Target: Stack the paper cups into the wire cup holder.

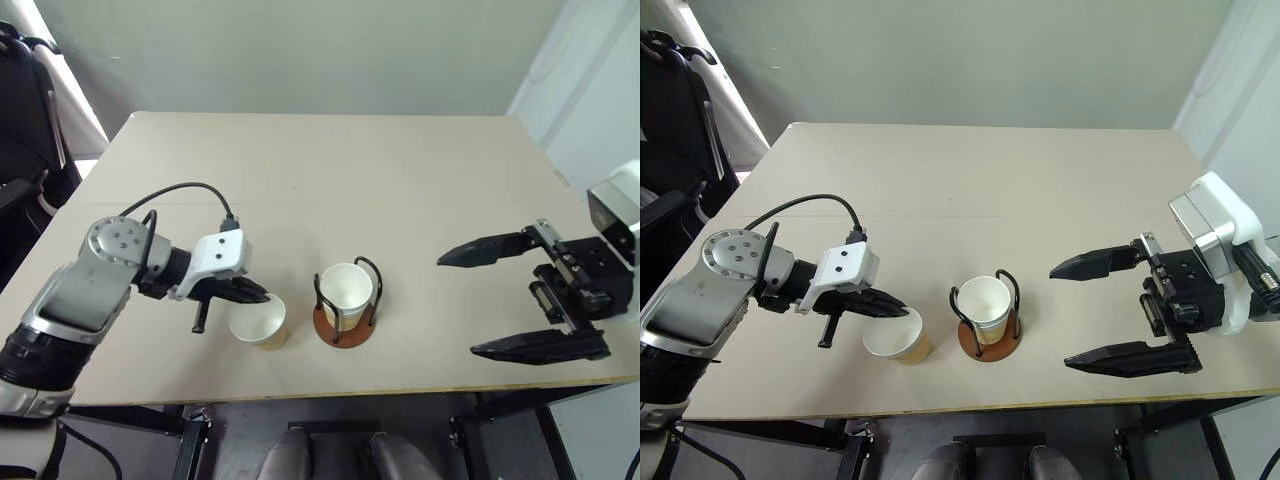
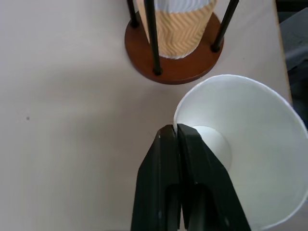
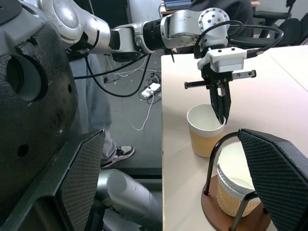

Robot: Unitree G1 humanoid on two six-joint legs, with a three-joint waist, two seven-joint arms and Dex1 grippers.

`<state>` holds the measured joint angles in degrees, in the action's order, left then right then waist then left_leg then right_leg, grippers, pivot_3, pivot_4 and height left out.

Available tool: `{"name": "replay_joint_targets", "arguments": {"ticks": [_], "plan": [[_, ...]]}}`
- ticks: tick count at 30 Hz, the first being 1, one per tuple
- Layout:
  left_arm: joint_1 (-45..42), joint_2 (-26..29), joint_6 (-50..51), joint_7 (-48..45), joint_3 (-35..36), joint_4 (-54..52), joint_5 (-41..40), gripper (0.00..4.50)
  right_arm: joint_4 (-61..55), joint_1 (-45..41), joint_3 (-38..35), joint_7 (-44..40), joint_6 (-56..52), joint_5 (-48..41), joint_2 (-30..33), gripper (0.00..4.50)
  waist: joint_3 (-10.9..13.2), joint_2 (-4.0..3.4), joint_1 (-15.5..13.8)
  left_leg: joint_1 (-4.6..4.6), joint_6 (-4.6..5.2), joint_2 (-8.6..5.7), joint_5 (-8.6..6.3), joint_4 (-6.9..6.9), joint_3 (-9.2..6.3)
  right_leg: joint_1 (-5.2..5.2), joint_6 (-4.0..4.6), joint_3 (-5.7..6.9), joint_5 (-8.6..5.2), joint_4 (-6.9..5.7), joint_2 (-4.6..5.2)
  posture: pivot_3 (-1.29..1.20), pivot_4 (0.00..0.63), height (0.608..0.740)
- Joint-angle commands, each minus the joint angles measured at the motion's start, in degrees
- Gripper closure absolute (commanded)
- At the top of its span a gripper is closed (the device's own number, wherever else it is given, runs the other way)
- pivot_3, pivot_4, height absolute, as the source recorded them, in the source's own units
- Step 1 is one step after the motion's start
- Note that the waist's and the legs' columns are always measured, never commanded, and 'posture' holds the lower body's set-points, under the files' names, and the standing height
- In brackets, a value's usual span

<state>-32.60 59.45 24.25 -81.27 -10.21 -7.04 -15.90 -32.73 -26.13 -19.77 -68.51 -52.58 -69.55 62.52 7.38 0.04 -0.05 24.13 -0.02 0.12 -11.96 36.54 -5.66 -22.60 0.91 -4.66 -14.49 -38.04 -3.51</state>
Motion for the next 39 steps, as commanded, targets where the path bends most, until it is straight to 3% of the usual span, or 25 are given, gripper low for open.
{"name": "replay_joint_targets", "arguments": {"ticks": [1,7,11,15,19,25,34,39], "plan": [[-3.4,-0.1,-1.1,-2.4,1.3,1.2,-1.1,4.49,-0.4,-0.4,-2.2,0.5,1.3,-0.6,1.2,0.0,0.0,0.0,0.0,0.0,0.01,0.0,-0.01,0.02,0.0,0.0,0.0,0.0,0.0,0.0,0.0,0.0,0.15,0.74],[-13.9,-1.1,-0.9,-9.2,5.4,6.0,-7.8,4.49,0.1,0.1,-3.5,1.0,2.1,-0.2,2.5,0.0,0.0,0.02,-0.2,0.14,0.08,-0.01,-0.05,0.16,-0.04,-0.03,-0.07,0.0,0.04,0.01,0.0,0.0,0.15,0.74],[-29.4,0.1,-7.4,-11.2,1.1,18.1,-9.2,4.49,0.2,1.0,-4.5,0.4,2.6,0.5,3.3,0.0,0.0,0.02,-0.3,0.28,0.21,-0.02,-0.15,0.38,-0.12,-0.06,-0.14,0.01,0.08,0.06,0.0,0.0,0.15,0.74],[-41.9,-4.3,-10.0,-11.2,-4.3,26.3,-15.8,4.49,-0.2,2.3,-4.9,0.6,3.8,1.3,3.4,0.0,0.0,0.0,-0.7,0.43,0.37,-0.08,-0.38,0.52,-0.15,-0.07,-0.23,0.01,0.11,0.17,0.09,0.0,0.15,0.74],[-44.6,-7.0,-11.7,-11.2,-11.3,26.9,-22.6,4.49,-1.1,3.4,-5.2,2.0,4.4,1.6,3.2,0.0,0.0,-0.1,-0.7,0.5,0.64,-0.36,-0.54,0.63,-0.02,-0.07,-0.55,-0.01,-0.01,0.16,0.39,0.0,0.15,0.74],[-47.1,-9.8,-17.2,-11.2,-22.1,28.1,-25.7,4.49,-3.1,5.8,-7.3,4.1,4.4,1.3,3.6,0.0,0.0,-0.12,-0.8,1.02,0.78,-0.34,-0.62,1.39,0.01,-0.27,-0.86,0.0,-0.1,0.1,0.39,0.0,0.15,0.74],[-47.9,-11.4,-20.1,-11.2,-27.8,28.4,-28.9,4.49,-6.0,9.0,-10.7,7.1,3.3,-1.5,4.3,0.0,0.0,-0.13,-0.9,1.14,1.08,-0.47,-0.81,1.67,0.16,-0.24,-1.13,-0.07,-0.15,0.14,0.52,0.0,0.15,0.74],[-47.6,-12.9,-20.5,-11.2,-29.3,27.7,-28.3,4.49,-7.3,14.3,-13.4,7.7,2.6,1.7,5.6,0.0,0.1,-0.12,-1.1,1.15,1.1,-0.51,-0.82,1.73,0.17,-0.19,-1.21,-0.07,-0.16,0.13,0.56,0.0,0.15,0.74]]}}
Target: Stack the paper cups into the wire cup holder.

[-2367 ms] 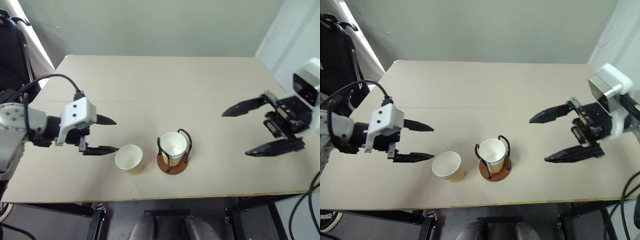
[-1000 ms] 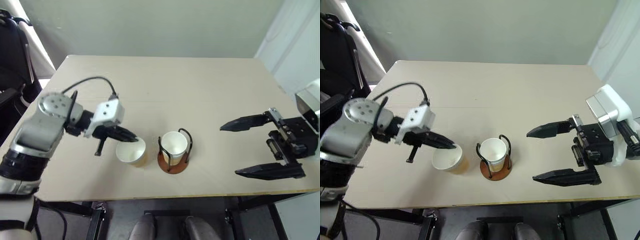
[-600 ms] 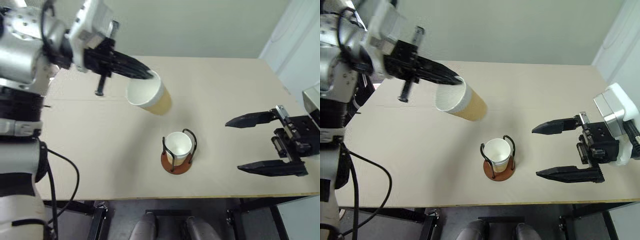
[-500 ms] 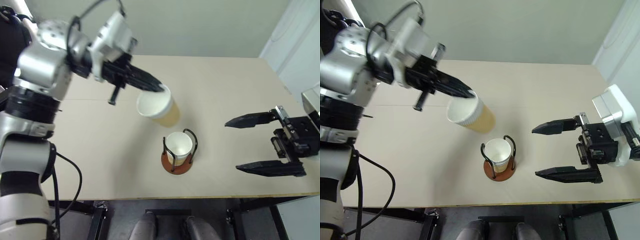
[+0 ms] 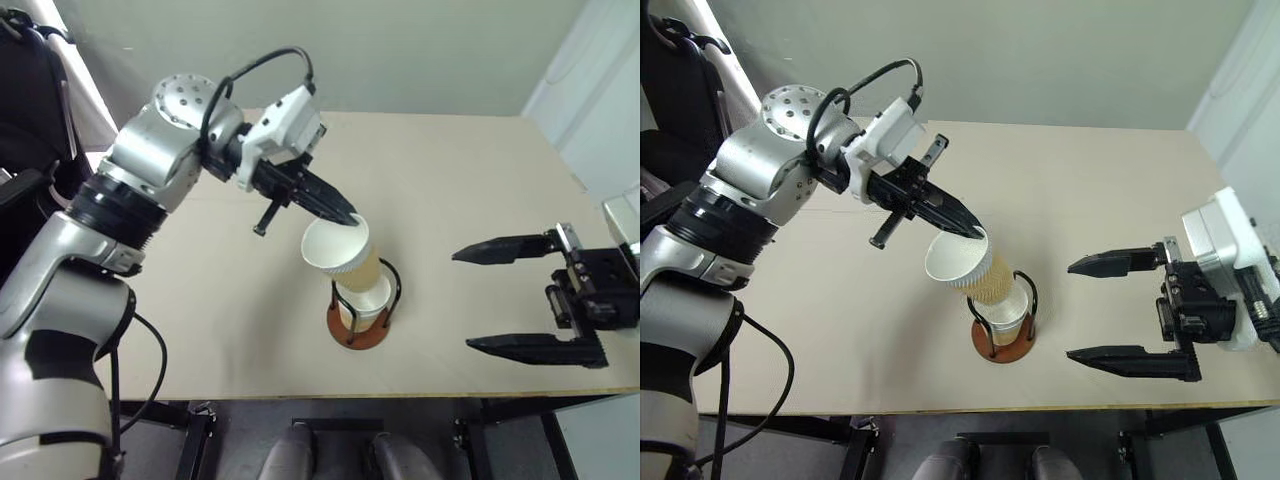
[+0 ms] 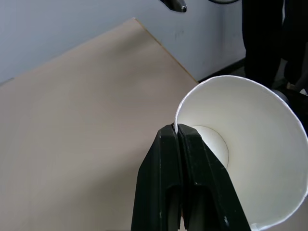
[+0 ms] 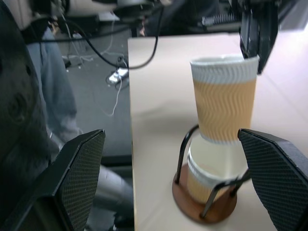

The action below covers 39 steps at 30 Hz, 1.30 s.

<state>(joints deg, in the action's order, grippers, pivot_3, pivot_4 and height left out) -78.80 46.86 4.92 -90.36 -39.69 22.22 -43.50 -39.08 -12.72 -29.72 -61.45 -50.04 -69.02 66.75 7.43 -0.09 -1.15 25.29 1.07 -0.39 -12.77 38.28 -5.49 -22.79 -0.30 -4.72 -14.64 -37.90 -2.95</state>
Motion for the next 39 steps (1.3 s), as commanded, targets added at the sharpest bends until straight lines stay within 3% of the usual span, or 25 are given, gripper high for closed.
{"name": "replay_joint_targets", "arguments": {"ticks": [1,10,30,34,39], "plan": [[-1.3,-0.6,-1.1,-2.1,0.1,-1.6,-0.4,4.49,-1.3,2.1,-3.9,0.7,0.0,2.2,1.6,0.0,0.0,0.0,-0.1,0.0,0.01,-0.01,0.0,0.02,0.02,-0.01,-0.02,0.0,0.01,-0.01,0.03,0.0,0.15,0.74],[-1.5,-2.6,-2.5,-2.1,-0.9,0.5,2.2,4.49,-1.1,9.3,-6.1,2.6,2.0,13.1,1.1,0.0,0.0,0.0,-0.1,-0.01,0.07,-0.01,-0.04,0.12,0.07,0.04,-0.1,-0.02,0.05,-0.02,0.05,0.0,0.15,0.74],[-1.3,-7.0,-4.2,-2.1,-1.7,5.2,9.4,4.49,-2.4,11.2,-9.1,4.3,1.7,12.0,-0.4,0.0,0.0,0.0,-0.1,-0.01,0.15,-0.02,-0.08,0.3,0.09,0.13,-0.24,-0.03,0.06,-0.02,0.05,0.0,0.15,0.74],[-0.8,-9.2,-3.3,-2.1,0.3,6.0,10.5,3.6,-2.1,10.7,-8.3,4.7,1.7,11.4,-0.1,0.0,0.0,0.0,-0.2,0.0,0.17,-0.03,-0.09,0.35,0.09,0.16,-0.28,-0.03,0.07,-0.02,0.05,0.0,0.15,0.74],[1.5,-10.7,-5.1,-2.1,5.4,5.5,11.8,1.73,-0.7,9.9,-6.8,3.6,2.6,12.3,0.5,0.0,0.0,0.0,-0.2,0.0,0.2,-0.03,-0.12,0.39,0.1,0.16,-0.32,-0.04,0.07,-0.02,0.05,0.0,0.15,0.74]]}}
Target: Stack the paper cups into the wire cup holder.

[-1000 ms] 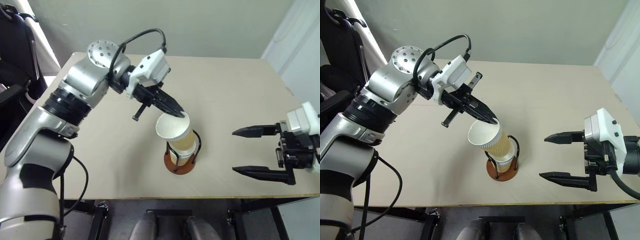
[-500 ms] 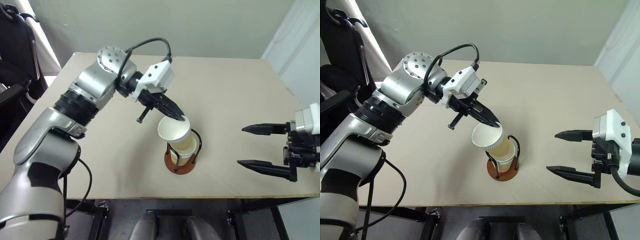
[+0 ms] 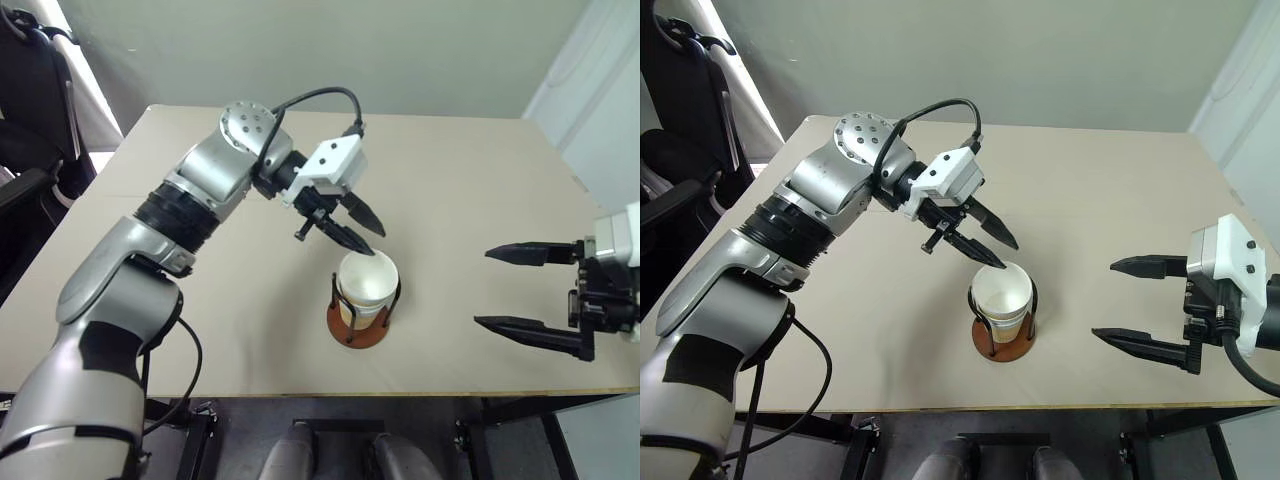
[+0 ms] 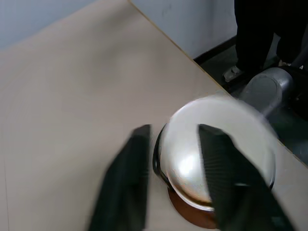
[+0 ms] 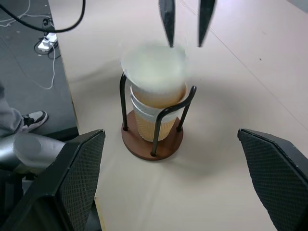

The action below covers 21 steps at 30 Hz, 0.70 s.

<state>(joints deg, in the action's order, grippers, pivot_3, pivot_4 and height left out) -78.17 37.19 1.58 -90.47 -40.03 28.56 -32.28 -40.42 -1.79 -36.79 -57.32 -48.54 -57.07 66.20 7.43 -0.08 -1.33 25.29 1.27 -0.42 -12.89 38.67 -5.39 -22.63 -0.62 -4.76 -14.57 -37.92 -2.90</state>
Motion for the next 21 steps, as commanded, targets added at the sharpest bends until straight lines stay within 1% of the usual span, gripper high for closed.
{"name": "replay_joint_targets", "arguments": {"ticks": [1,3,5,7,9,12,14,16,19,21], "plan": [[1.4,-1.9,-1.6,-1.9,7.8,-0.6,1.1,1.4,1.0,-1.1,0.6,-0.8,1.4,0.7,1.1,0.0,0.0,0.0,0.0,-0.01,0.0,0.0,0.0,0.0,0.0,0.0,-0.01,0.0,-0.01,0.0,0.0,0.0,0.15,0.74],[3.0,-2.5,0.1,1.1,11.3,-1.7,2.7,0.65,2.1,-1.5,1.8,-1.8,2.1,1.2,1.2,0.0,0.0,0.0,0.0,0.01,0.0,0.0,0.0,0.06,0.0,0.01,-0.04,0.0,0.0,-0.01,0.0,0.0,0.15,0.74],[6.0,-0.9,2.3,3.5,14.3,-4.4,4.2,0.03,3.6,-1.9,3.3,-3.2,3.3,2.3,1.3,0.0,0.0,-0.01,0.0,0.01,0.03,-0.02,-0.02,0.13,0.01,0.03,-0.1,-0.01,0.02,-0.01,0.0,0.0,0.15,0.74],[10.3,2.4,4.6,5.7,18.5,-7.6,4.9,0.03,5.5,-2.2,4.5,-5.1,4.3,3.3,1.5,0.0,0.0,-0.03,0.3,-0.02,0.03,-0.02,-0.02,0.17,0.04,0.05,-0.13,-0.02,0.01,-0.01,-0.01,0.0,0.15,0.74],[15.3,7.7,9.0,7.1,22.8,-10.9,4.9,0.03,8.2,-2.5,4.8,-7.6,5.0,3.4,1.5,0.0,0.0,-0.04,0.9,-0.05,0.0,-0.01,0.0,0.19,0.06,0.04,-0.14,-0.04,0.0,-0.04,-0.02,0.0,0.15,0.74],[25.4,16.1,11.6,7.8,29.3,-15.8,4.9,0.03,15.1,-2.8,5.2,-11.9,6.2,4.1,0.7,0.0,0.0,-0.04,1.3,-0.12,-0.14,0.03,0.08,0.12,0.06,0.02,-0.15,-0.07,-0.01,-0.04,-0.07,0.0,0.15,0.74],[32.3,20.2,13.0,7.8,33.6,-19.6,3.6,0.03,20.2,-2.8,4.7,-15.4,6.7,3.7,0.1,0.0,0.0,-0.04,1.1,-0.16,-0.14,0.03,0.08,0.05,0.04,0.05,-0.15,-0.09,-0.02,-0.01,-0.07,0.0,0.15,0.74],[38.3,22.7,15.7,8.4,38.4,-22.8,1.3,0.03,25.1,-3.1,4.0,-18.4,7.5,4.0,0.0,0.0,0.0,-0.03,0.7,-0.17,-0.11,0.02,0.07,0.06,0.05,0.07,-0.14,-0.13,-0.01,0.01,-0.06,0.0,0.15,0.74],[46.9,25.5,19.0,8.9,44.8,-27.2,-1.1,0.03,30.5,-2.4,4.4,-21.4,8.8,7.0,1.3,0.0,0.0,-0.03,-0.1,-0.17,0.05,-0.01,-0.01,0.08,0.02,0.1,0.01,-0.1,0.02,0.03,-0.02,0.0,0.15,0.74],[52.1,26.6,19.3,9.9,47.8,-28.5,-0.4,0.03,33.6,-2.3,5.4,-22.4,9.3,9.4,2.5,0.0,0.0,-0.04,-0.1,-0.22,0.09,0.0,-0.03,0.07,0.02,0.14,0.17,-0.08,0.06,0.02,-0.02,0.0,0.15,0.74]]}}
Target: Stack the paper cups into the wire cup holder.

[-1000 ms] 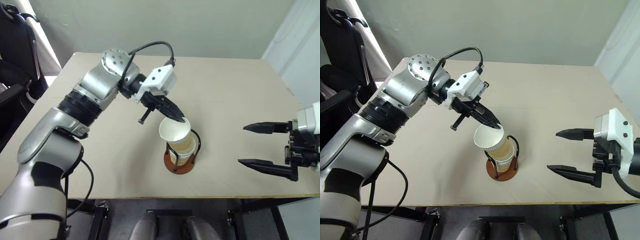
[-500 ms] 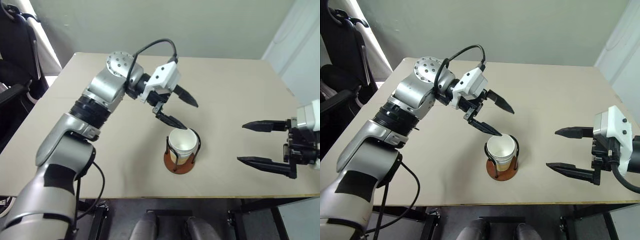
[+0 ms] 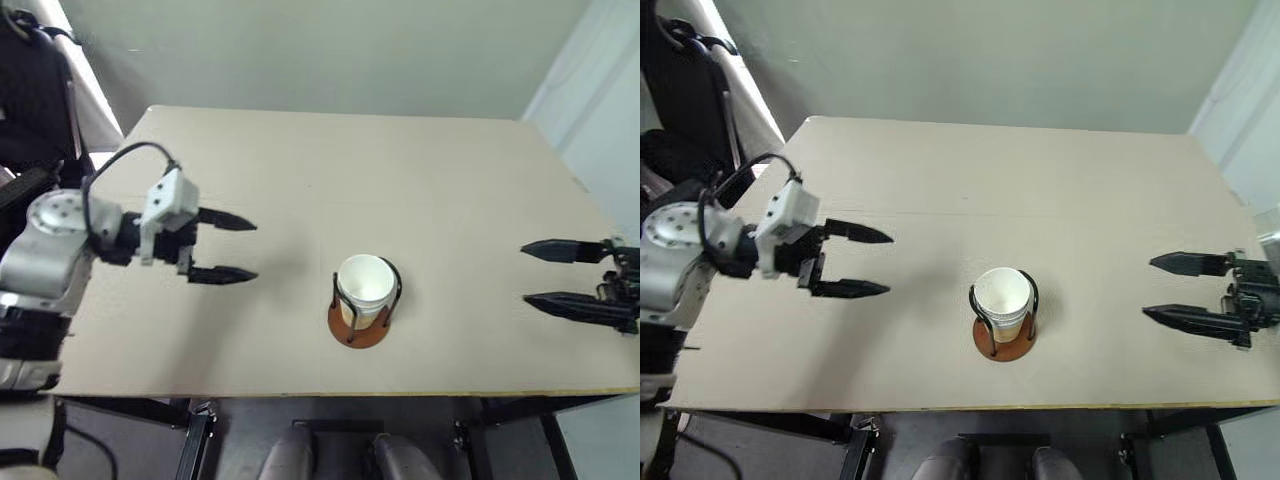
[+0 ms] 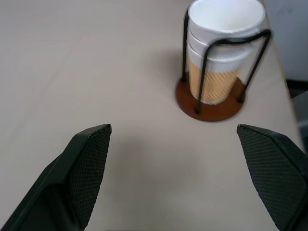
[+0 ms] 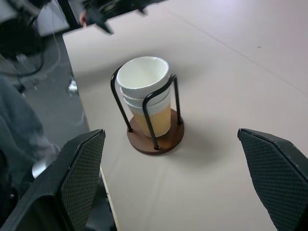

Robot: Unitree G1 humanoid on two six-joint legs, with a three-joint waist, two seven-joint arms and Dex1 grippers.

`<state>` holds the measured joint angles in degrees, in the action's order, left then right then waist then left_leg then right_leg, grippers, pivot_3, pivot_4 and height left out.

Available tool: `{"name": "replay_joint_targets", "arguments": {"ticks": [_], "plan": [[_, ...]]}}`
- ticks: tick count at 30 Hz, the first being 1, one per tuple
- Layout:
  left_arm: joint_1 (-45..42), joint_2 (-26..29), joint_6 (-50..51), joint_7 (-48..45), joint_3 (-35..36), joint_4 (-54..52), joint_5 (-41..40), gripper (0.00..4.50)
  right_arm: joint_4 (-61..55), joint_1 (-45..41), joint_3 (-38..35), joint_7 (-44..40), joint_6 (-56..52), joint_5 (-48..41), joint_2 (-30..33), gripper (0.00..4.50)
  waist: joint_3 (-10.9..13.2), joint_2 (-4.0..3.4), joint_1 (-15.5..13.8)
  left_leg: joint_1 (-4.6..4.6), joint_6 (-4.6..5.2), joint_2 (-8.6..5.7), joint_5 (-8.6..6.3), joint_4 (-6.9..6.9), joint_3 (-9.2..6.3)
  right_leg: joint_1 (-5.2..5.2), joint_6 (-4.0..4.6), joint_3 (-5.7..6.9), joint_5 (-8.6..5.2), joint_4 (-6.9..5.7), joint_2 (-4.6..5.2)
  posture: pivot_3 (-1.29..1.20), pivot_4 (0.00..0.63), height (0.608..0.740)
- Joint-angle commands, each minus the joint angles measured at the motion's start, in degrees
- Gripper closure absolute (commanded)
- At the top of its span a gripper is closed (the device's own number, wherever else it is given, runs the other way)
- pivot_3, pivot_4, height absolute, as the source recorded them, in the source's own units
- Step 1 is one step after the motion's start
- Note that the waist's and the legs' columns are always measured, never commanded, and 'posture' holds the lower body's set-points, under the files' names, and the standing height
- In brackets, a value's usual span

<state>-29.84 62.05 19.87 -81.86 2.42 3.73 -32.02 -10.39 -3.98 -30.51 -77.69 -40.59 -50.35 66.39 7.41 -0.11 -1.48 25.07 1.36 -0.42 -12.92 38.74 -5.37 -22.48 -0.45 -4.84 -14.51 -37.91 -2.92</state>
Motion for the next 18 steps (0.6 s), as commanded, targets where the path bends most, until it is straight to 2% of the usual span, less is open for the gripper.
{"name": "replay_joint_targets", "arguments": {"ticks": [1,4,9,18], "plan": [[5.7,1.8,1.1,2.1,6.8,-4.3,-0.5,0.03,5.0,-0.4,-0.7,-2.4,1.8,3.4,2.5,0.0,0.0,-0.02,0.1,-0.06,0.0,0.0,-0.03,-0.03,0.01,0.03,0.06,0.0,0.02,-0.02,0.0,0.0,0.15,0.74],[9.9,1.7,2.6,4.1,10.5,-5.9,-1.0,0.03,7.4,-2.2,-0.3,-3.7,2.5,4.5,3.2,0.0,0.0,-0.03,0.2,-0.24,-0.06,0.03,-0.05,-0.14,0.01,0.1,0.28,0.02,0.03,-0.06,0.0,0.0,0.15,0.74],[12.7,1.4,4.0,5.4,12.6,-7.8,-1.3,0.03,8.7,-5.7,1.7,-5.4,2.8,5.1,3.5,0.0,0.0,-0.03,0.7,-0.55,-0.2,0.03,0.03,-0.4,0.02,0.22,0.5,0.02,0.0,-0.11,0.0,0.0,0.15,0.74],[12.9,1.7,5.5,6.2,12.3,-9.1,-0.5,0.03,7.3,-8.3,4.4,-4.6,2.2,5.2,2.1,0.0,0.0,-0.04,0.8,-0.64,-0.31,0.05,-0.04,-0.76,0.01,0.2,0.57,0.04,-0.04,-0.1,0.0,0.0,0.15,0.74]]}}
